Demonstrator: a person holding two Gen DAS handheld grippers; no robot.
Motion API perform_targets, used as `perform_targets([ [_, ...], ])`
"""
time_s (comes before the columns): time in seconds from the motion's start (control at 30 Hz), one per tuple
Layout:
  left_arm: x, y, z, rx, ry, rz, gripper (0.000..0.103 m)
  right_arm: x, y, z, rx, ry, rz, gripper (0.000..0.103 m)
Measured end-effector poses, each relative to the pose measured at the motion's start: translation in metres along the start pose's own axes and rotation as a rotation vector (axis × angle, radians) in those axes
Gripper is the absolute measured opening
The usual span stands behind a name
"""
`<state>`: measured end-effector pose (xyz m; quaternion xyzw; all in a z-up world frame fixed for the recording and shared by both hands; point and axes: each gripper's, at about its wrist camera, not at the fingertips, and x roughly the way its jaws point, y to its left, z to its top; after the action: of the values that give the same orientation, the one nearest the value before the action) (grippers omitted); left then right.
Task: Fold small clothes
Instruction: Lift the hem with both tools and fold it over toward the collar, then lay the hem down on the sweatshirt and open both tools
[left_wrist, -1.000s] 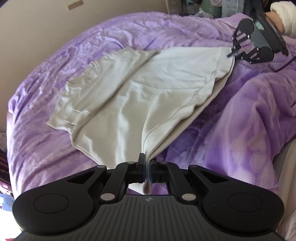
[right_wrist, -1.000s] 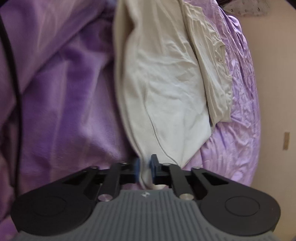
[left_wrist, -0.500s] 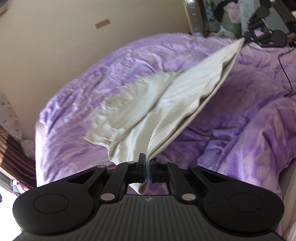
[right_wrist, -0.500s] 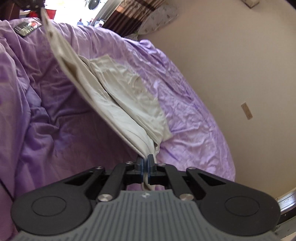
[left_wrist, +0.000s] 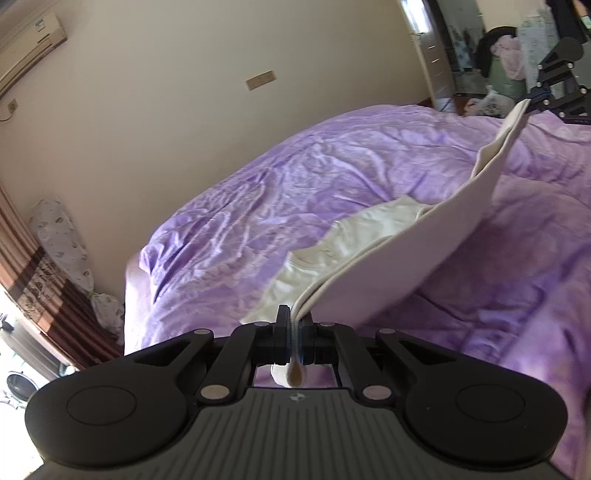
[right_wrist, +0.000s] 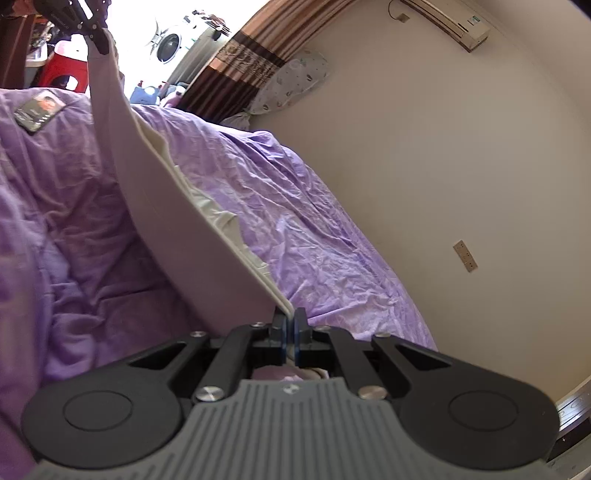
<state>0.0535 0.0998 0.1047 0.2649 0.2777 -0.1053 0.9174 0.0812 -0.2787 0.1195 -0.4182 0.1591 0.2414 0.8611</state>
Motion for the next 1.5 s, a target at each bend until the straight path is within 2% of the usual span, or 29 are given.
perform_targets([
  [0.17, 0.05, 0.023, 0.026, 0.018, 0.026, 0.051, 0.003, 0.055, -0.024, 0.016, 0.011, 0.014, -0.018, 0.0],
  [0.33, 0.116, 0.059, 0.055, -0.041, 0.082, 0.026, 0.003, 0.128, -0.054, 0.031, 0.021, 0.053, -0.017, 0.0],
  [0.53, 0.202, 0.084, 0.068, -0.085, 0.159, 0.021, 0.003, 0.229, -0.079, 0.04, 0.056, 0.109, 0.026, 0.0],
  [0.7, 0.292, 0.092, 0.059, -0.128, 0.252, -0.001, 0.003, 0.329, -0.078, 0.035, 0.076, 0.177, 0.087, 0.0],
  [0.83, 0.371, 0.094, 0.035, -0.165, 0.359, -0.062, 0.003, 0.417, -0.061, 0.019, 0.105, 0.256, 0.154, 0.0],
  [0.97, 0.425, 0.096, 0.009, -0.225, 0.418, -0.108, 0.004, 0.482, -0.035, -0.003, 0.126, 0.32, 0.178, 0.0],
  [1.03, 0.44, 0.097, -0.002, -0.237, 0.423, -0.117, 0.004, 0.517, -0.021, -0.014, 0.146, 0.348, 0.185, 0.0],
  [1.17, 0.455, 0.099, -0.01, -0.284, 0.42, -0.121, 0.004, 0.552, -0.005, -0.027, 0.192, 0.403, 0.164, 0.0],
  [1.27, 0.446, 0.1, -0.007, -0.291, 0.396, -0.109, 0.004, 0.553, -0.001, -0.027, 0.209, 0.411, 0.136, 0.0],
  [1.37, 0.433, 0.106, 0.002, -0.277, 0.35, -0.115, 0.004, 0.535, -0.009, -0.022, 0.242, 0.38, 0.103, 0.0],
  [1.5, 0.435, 0.11, 0.008, -0.284, 0.355, -0.096, 0.004, 0.532, -0.024, -0.018, 0.306, 0.366, 0.093, 0.0],
])
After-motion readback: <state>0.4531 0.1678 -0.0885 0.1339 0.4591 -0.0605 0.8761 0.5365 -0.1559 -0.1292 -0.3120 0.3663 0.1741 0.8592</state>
